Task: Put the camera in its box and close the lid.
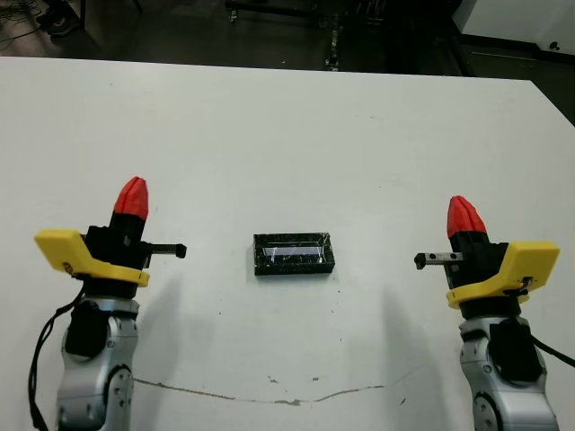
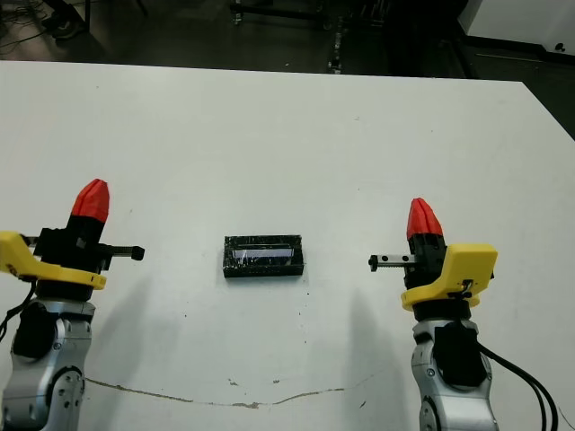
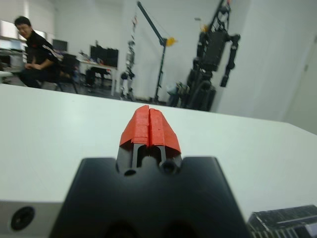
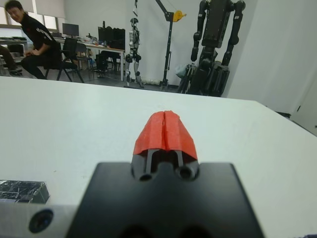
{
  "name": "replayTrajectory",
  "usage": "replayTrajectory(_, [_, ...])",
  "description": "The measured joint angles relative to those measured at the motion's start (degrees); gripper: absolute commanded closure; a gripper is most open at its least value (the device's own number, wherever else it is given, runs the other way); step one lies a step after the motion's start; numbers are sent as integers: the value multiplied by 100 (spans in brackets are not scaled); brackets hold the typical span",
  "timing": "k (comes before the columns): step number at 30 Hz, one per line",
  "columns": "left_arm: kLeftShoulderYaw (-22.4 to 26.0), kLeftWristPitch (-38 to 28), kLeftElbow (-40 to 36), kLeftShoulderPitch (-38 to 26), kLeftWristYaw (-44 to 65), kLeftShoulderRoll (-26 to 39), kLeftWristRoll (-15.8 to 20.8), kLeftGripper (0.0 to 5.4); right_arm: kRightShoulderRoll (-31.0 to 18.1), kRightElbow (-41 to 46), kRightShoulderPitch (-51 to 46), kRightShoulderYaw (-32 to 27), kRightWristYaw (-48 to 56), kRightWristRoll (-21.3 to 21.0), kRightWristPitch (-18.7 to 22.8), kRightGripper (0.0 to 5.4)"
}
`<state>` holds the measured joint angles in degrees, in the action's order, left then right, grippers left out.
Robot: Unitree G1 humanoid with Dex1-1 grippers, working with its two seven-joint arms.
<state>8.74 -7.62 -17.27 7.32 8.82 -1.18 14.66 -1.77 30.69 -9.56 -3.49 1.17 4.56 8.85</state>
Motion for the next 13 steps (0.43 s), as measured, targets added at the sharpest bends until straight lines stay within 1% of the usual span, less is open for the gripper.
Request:
replayTrajectory(3, [-92,-201,110,72,-23,-93,-99,539,12,-24,-1,4,-38,-66,-5,540])
replayTrajectory(13, [-169,-305,145,79,-68,-103,-170,539,36,-33,-31,12,-59,-71,-8,540])
